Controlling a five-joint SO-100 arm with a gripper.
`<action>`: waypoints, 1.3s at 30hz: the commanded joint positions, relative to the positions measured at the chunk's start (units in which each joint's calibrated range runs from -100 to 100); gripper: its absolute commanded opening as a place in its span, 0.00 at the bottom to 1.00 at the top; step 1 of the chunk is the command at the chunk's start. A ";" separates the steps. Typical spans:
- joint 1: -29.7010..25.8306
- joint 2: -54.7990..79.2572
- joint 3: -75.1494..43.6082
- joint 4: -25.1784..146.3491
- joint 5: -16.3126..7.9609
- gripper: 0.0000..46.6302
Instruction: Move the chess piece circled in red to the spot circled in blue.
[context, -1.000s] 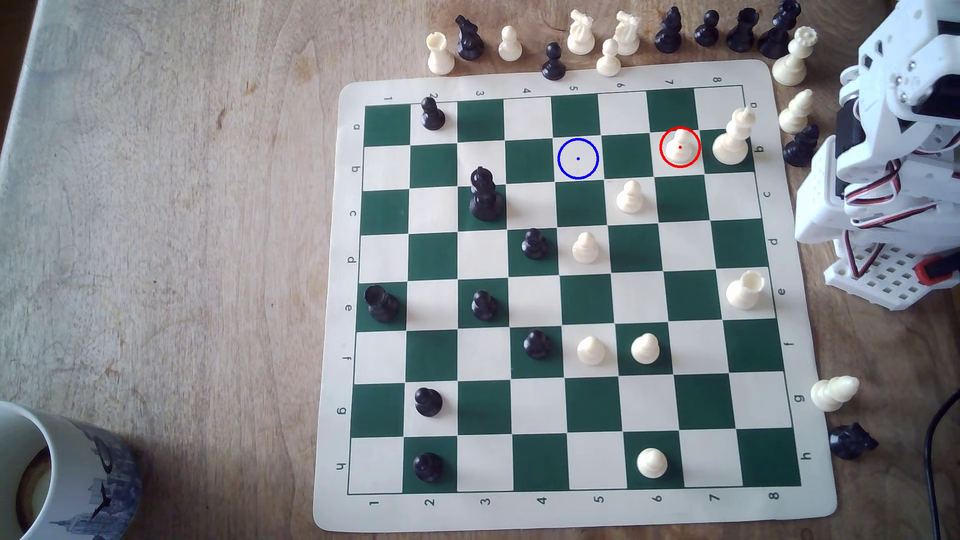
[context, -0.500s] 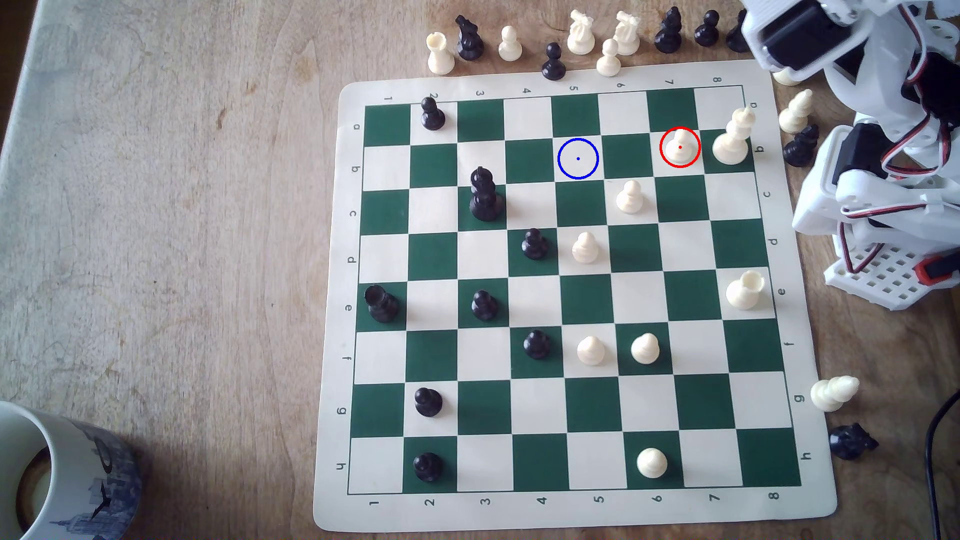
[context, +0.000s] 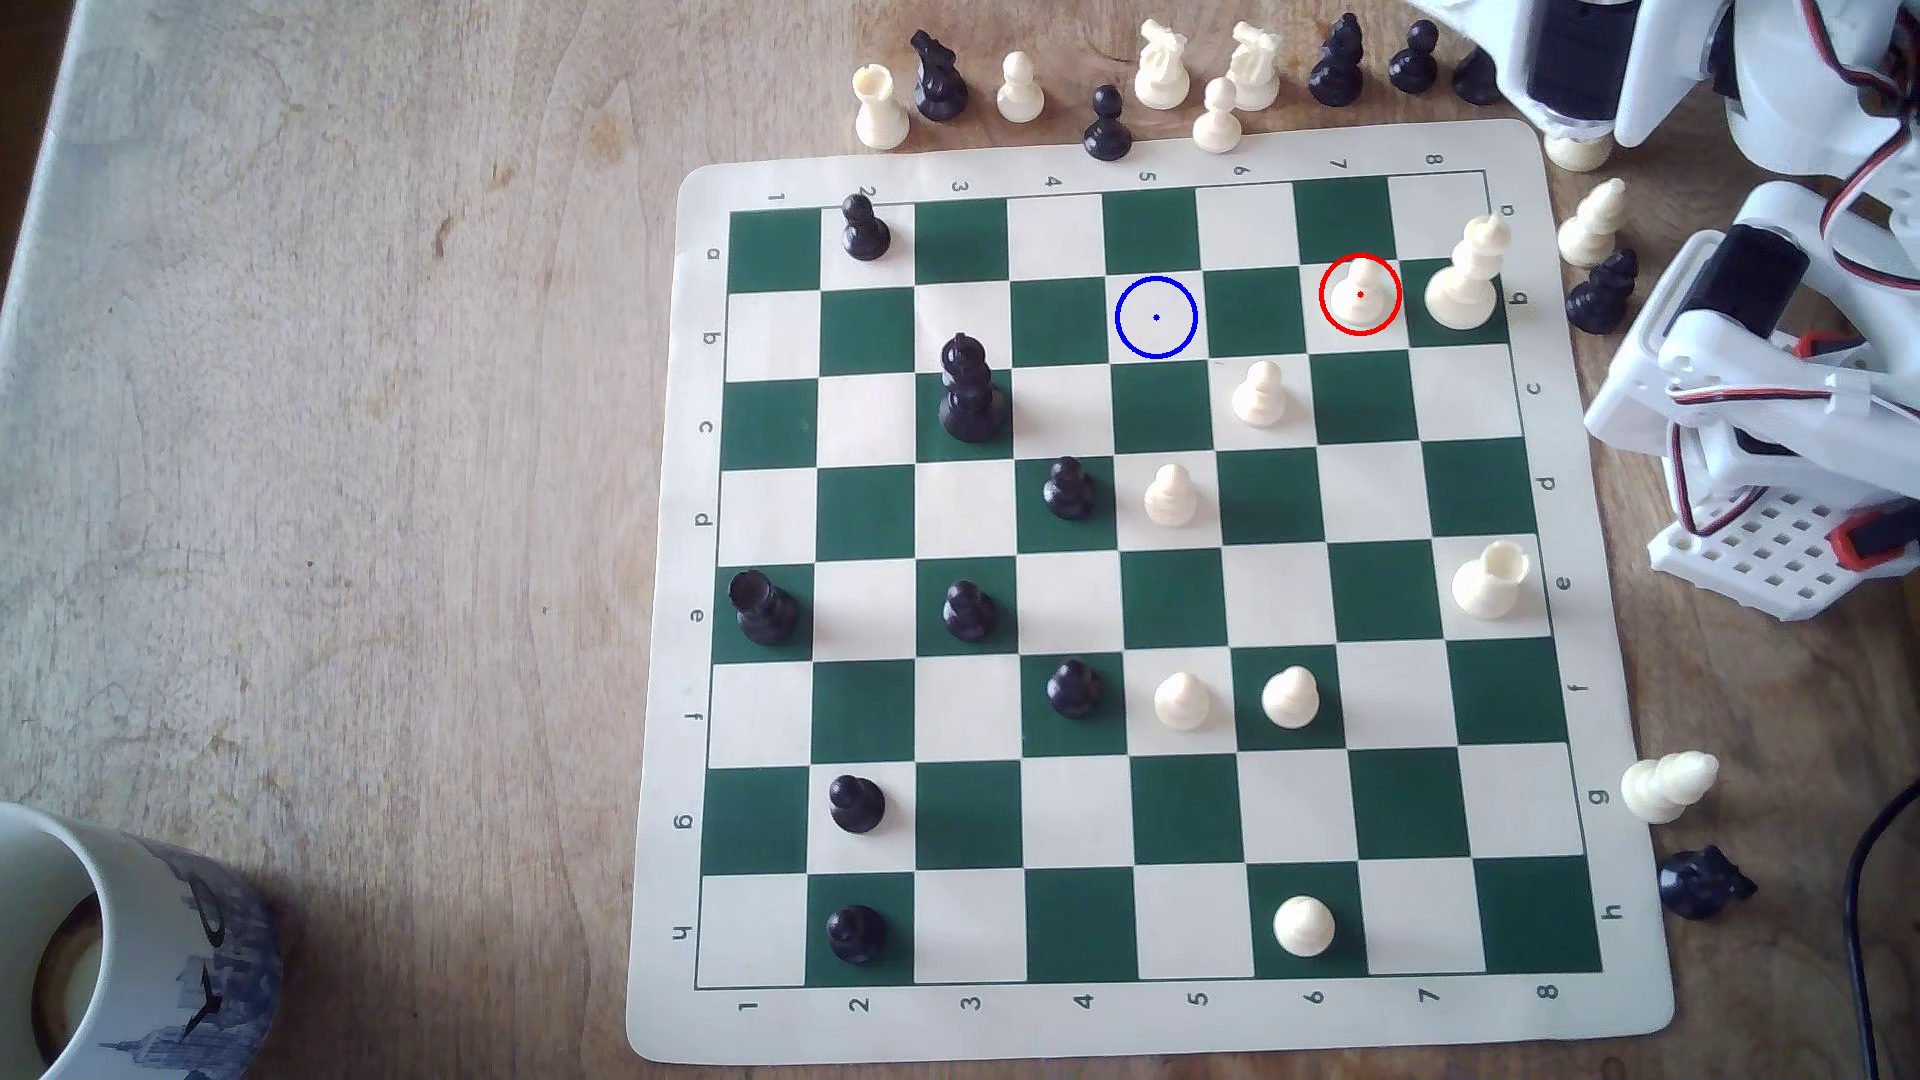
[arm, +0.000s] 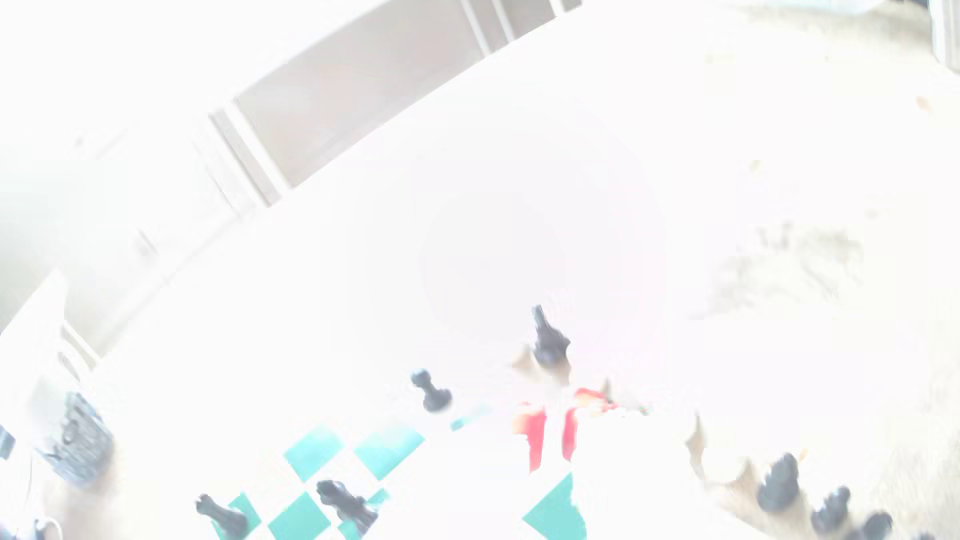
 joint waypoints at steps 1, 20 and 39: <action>0.73 15.66 -11.11 10.14 -0.10 0.11; 6.13 34.76 -11.92 22.26 2.25 0.35; -0.67 46.90 -9.93 16.04 2.98 0.27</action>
